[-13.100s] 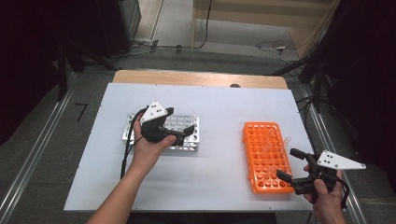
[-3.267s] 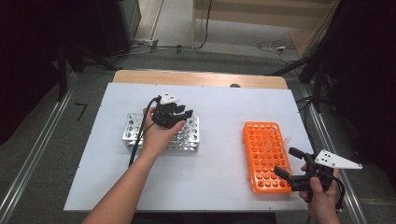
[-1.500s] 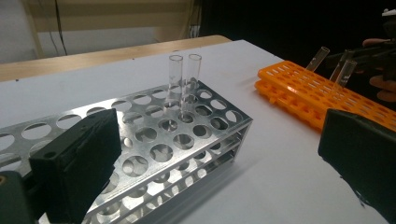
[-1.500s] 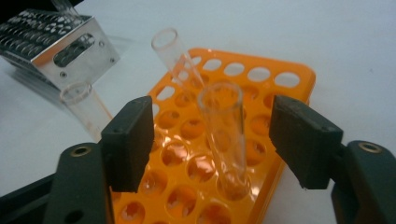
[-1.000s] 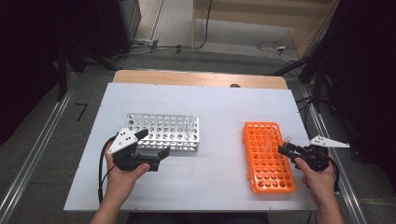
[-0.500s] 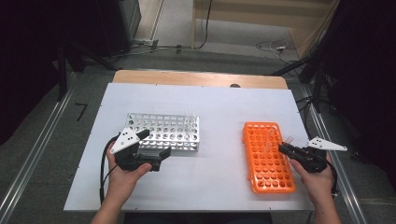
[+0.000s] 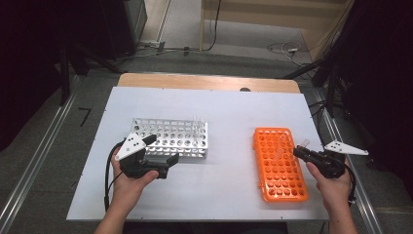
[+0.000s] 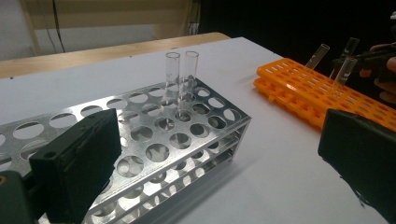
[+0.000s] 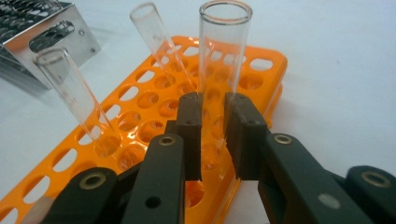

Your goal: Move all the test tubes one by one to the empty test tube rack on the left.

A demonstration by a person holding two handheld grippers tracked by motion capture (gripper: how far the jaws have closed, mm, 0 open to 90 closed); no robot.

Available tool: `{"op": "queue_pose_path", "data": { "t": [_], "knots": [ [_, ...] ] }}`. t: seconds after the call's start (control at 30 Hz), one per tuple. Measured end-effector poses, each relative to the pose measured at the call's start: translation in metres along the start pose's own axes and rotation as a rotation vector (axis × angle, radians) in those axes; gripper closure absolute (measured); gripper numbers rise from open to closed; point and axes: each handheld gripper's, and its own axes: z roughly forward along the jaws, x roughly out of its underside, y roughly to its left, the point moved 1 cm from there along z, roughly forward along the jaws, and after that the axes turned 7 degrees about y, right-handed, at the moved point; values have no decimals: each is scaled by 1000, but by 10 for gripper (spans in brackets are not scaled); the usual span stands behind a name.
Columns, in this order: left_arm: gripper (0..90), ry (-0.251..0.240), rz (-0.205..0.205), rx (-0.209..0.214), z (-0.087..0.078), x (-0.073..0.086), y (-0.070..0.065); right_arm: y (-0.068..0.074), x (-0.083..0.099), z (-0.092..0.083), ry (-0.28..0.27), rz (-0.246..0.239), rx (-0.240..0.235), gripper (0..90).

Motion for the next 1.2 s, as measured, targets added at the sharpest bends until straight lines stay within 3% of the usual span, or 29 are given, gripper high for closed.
{"op": "queue_pose_path", "data": {
  "t": [0.2, 0.47, 0.87, 1.2],
  "knots": [
    [0, -1, 5, 2, 0, -1, -2, 4, -10, -13, -17, 4, 31, 737],
    [0, 2, 17, 9, 0, -2, -5, 16, -25, -24, -42, -6, 38, 737],
    [0, 2, 26, 22, 0, -4, -11, 34, -40, -31, -99, -18, -25, 737],
    [0, 0, 37, 31, -1, -5, -15, 64, -54, -29, -122, -77, -70, 737]
  ]
}}
